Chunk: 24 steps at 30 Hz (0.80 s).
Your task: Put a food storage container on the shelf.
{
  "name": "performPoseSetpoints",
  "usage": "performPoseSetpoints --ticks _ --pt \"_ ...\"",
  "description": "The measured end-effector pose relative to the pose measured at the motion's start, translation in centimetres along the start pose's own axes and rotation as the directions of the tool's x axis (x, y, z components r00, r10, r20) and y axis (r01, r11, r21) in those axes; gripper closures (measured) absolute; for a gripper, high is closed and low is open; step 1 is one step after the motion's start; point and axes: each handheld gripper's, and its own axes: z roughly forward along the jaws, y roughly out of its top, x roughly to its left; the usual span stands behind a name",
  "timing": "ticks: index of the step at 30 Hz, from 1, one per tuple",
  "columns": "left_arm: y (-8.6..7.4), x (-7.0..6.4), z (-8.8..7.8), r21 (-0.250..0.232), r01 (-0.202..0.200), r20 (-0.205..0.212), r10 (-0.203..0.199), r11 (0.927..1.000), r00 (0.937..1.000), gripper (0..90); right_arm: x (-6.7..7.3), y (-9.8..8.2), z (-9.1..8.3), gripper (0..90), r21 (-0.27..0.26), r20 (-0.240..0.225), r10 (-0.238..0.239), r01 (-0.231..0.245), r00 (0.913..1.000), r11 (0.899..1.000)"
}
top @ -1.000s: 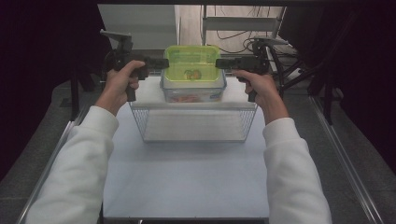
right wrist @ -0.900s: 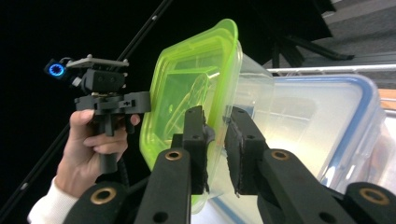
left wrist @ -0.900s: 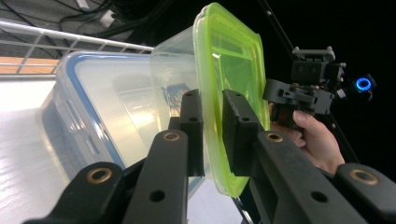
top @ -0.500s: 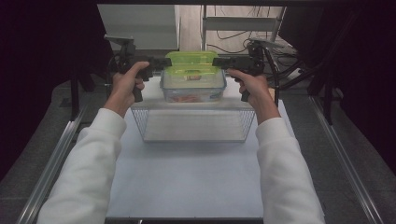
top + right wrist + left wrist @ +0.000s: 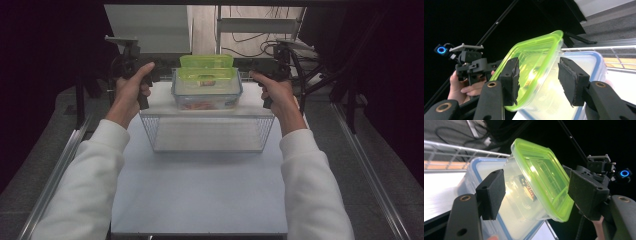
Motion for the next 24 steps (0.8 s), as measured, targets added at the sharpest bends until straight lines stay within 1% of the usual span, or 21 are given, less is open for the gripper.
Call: performPoseSetpoints --ticks 1,4,6,8,10,11,13,15,18,19,20,22,24 --pt "-0.1 -0.2 -0.2 0.001 -0.014 0.005 0.014 0.9999 0.9999 29.4 0.2 -0.1 -0.2 51.1 0.003 -0.011 -0.008 0.008 0.9999 1.0" --pt "-0.7 -1.1 -0.9 0.009 -0.054 -0.008 0.054 0.9985 0.9985 29.2 0.7 -0.5 -0.8 50.6 0.012 -0.025 -0.031 0.032 0.9992 0.999" --pt "-1.1 -1.4 -1.4 0.013 -0.064 0.002 0.064 0.9979 0.998 29.3 1.0 -0.9 -1.2 50.5 0.016 -0.032 -0.036 0.037 0.9988 0.999" --pt "-1.7 -1.7 -1.8 0.016 -0.077 0.001 0.077 0.9969 0.997 29.1 1.3 -1.2 -1.7 50.4 0.018 -0.044 -0.043 0.043 0.9981 0.999" --pt "-2.6 -2.0 -2.3 0.012 -0.072 0.007 0.072 0.9973 0.9974 27.8 1.6 -1.6 -2.3 49.9 0.024 -0.06 -0.047 0.049 0.9971 0.999" --pt "-3.0 -2.1 -2.5 0.018 -0.073 0.017 0.073 0.9972 0.9972 27.3 1.7 -1.9 -2.5 49.7 0.031 -0.071 -0.052 0.055 0.9961 0.998" --pt "-4.0 -2.3 -3.1 0.023 -0.087 0.014 0.087 0.9959 0.9961 26.4 2.0 -2.4 -3.2 49.1 0.044 -0.073 -0.066 0.069 0.9951 0.997" --pt "-4.9 -2.3 -3.9 0.014 -0.089 0.03 0.089 0.9959 0.9956 25.9 2.1 -3.1 -3.9 48.3 0.049 -0.082 -0.081 0.085 0.9933 0.995" --pt "-6.3 -2.3 -5.1 0.006 -0.105 0.022 0.105 0.9945 0.9943 26.0 2.4 -4.2 -5.1 47.8 0.052 -0.097 -0.098 0.104 0.9904 0.993" --pt "-6.9 -2.2 -5.5 0.006 -0.116 0.019 0.116 0.9933 0.9931 26.0 2.5 -4.6 -5.5 47.6 0.058 -0.093 -0.11 0.116 0.9896 0.992" --pt "-7.4 -2.1 -5.8 0.015 -0.125 0.016 0.125 0.9921 0.9921 26.1 2.6 -5.0 -5.9 47.5 0.066 -0.09 -0.123 0.129 0.9883 0.989" --pt "-8.7 -1.8 -6.4 0.026 -0.132 0.014 0.132 0.9909 0.9912 26.0 2.7 -6.0 -6.7 47.4 0.081 -0.078 -0.143 0.149 0.9866 0.986" --pt "-9.9 -1.5 -7.1 0.026 -0.143 0.009 0.143 0.9894 0.9897 26.0 2.7 -7.1 -7.4 47.1 0.094 -0.073 -0.163 0.169 0.9839 0.981"
